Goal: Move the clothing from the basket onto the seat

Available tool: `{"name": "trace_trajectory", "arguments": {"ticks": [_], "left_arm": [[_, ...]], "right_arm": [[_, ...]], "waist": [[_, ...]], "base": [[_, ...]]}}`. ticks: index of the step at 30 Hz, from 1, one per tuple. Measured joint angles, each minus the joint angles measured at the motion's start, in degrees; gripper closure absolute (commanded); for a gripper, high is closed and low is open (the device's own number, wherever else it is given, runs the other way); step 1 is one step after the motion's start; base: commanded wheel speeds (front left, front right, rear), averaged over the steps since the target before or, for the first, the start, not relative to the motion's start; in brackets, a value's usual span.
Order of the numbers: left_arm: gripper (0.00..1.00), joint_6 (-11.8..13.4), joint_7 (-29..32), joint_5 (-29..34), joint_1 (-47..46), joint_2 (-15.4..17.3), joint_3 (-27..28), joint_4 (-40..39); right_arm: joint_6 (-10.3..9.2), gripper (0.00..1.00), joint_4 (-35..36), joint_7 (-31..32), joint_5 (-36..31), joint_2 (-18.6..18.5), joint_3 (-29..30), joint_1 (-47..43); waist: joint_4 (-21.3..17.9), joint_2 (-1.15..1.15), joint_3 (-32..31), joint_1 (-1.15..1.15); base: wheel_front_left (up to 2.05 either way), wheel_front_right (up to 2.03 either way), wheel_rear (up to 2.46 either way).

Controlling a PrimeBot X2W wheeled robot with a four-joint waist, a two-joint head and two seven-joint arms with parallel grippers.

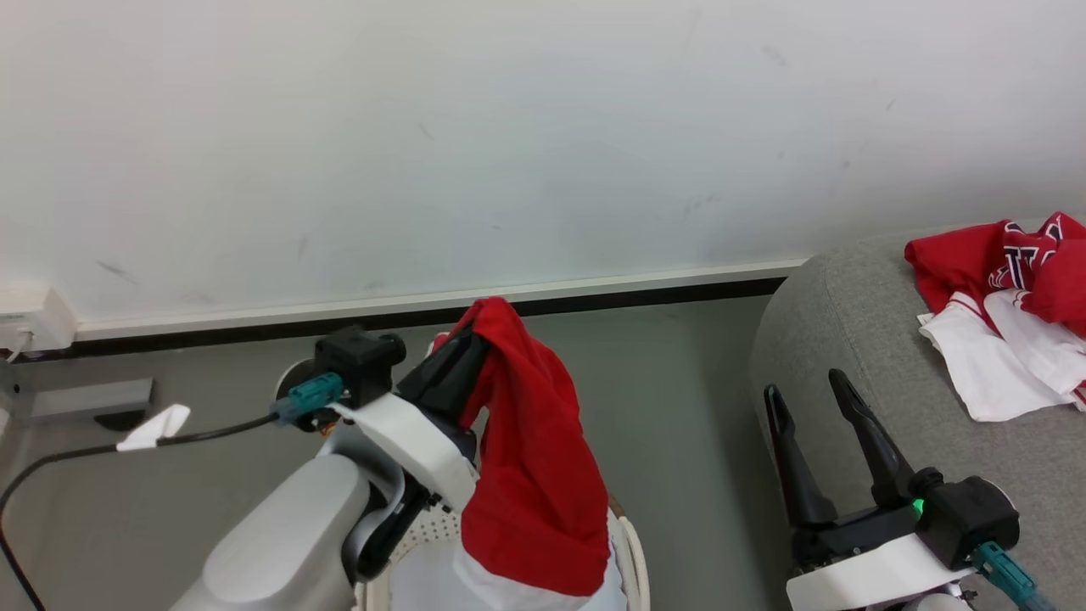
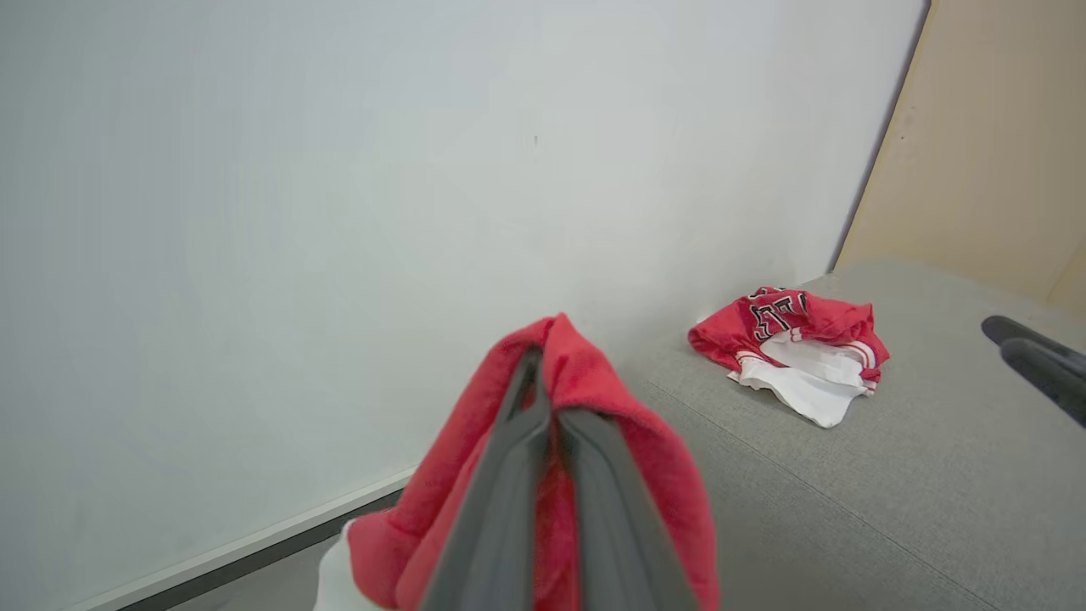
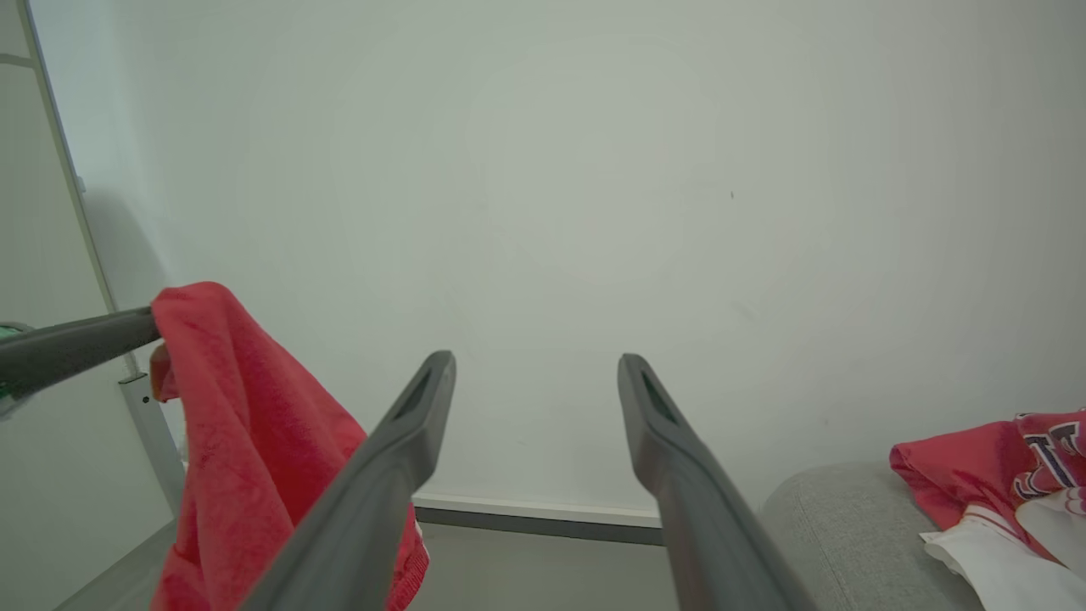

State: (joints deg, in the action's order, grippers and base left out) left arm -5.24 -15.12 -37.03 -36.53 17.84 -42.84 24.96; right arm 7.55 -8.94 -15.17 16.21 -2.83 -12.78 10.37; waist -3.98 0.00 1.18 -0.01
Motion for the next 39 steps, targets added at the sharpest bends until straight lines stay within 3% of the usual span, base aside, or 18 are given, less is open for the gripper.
{"name": "trace_trajectory", "arguments": {"ticks": [16, 27, 39], "left_arm": [[1.0, 5.28, 4.53, -1.89, 1.25, 3.25, 2.02, -12.73], [1.0, 5.7, 3.87, -2.42, 2.47, 3.1, 1.82, -15.23], [1.0, 4.38, 4.03, -2.64, 2.7, 1.34, -0.64, -15.24]], "right_arm": [[0.0, 0.0, -0.98, 0.0, 0.62, 0.0, -4.16, -0.59], [0.0, 0.0, -2.26, 0.0, 0.7, 0.01, -8.08, -0.49], [0.0, 0.0, -5.99, 0.0, 3.64, 0.02, -17.77, 3.7]], "waist": [[0.69, 0.0, -1.27, 0.0], [1.79, 0.0, -1.18, 0.01], [5.21, 0.0, -1.19, 0.01]], "base": [[0.0, 0.0, 0.0], [0.0, 0.0, 0.0], [0.0, 0.0, 0.0]]}}
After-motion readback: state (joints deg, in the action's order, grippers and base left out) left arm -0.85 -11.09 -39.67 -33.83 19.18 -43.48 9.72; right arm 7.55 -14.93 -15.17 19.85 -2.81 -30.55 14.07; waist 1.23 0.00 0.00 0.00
